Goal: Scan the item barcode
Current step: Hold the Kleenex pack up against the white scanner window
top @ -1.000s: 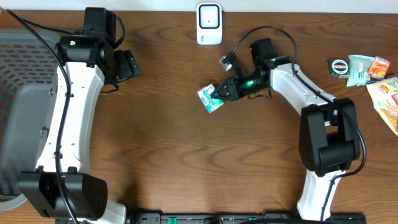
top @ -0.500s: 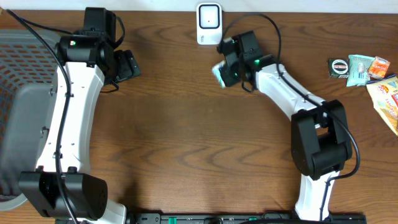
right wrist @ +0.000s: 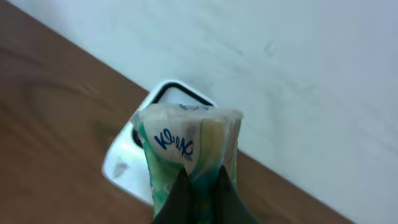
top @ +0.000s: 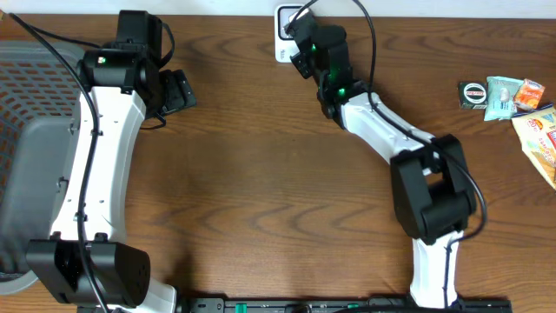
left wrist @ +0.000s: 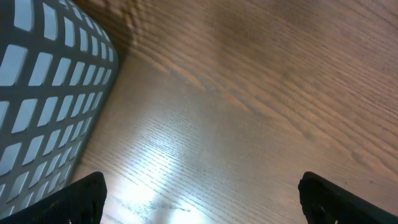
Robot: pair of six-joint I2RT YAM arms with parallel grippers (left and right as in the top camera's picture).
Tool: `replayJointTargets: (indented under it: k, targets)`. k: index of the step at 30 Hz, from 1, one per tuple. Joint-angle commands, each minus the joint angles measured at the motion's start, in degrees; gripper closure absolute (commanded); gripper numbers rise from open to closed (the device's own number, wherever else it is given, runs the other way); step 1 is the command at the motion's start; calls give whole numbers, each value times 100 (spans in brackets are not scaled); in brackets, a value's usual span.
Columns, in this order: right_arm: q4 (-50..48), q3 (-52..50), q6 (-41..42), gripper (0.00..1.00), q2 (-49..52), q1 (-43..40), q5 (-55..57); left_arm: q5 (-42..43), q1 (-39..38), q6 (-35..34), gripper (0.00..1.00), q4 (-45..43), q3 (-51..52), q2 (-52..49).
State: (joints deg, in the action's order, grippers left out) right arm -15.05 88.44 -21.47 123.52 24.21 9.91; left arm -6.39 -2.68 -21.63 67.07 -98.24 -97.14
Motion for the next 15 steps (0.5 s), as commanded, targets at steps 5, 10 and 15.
replayJointTargets:
  k: [5, 10, 15]
  targets:
    - [-643, 271, -256, 99, 315, -55, 177, -92, 15, 9, 2, 20, -13, -26]
    - [-664, 758, -1220, 99, 319, -85, -79, -92, 15, 9, 2, 20, -13, -26]
    - [-671, 1115, -2286, 99, 420, -142, -197, -92, 15, 9, 2, 20, -13, -26]
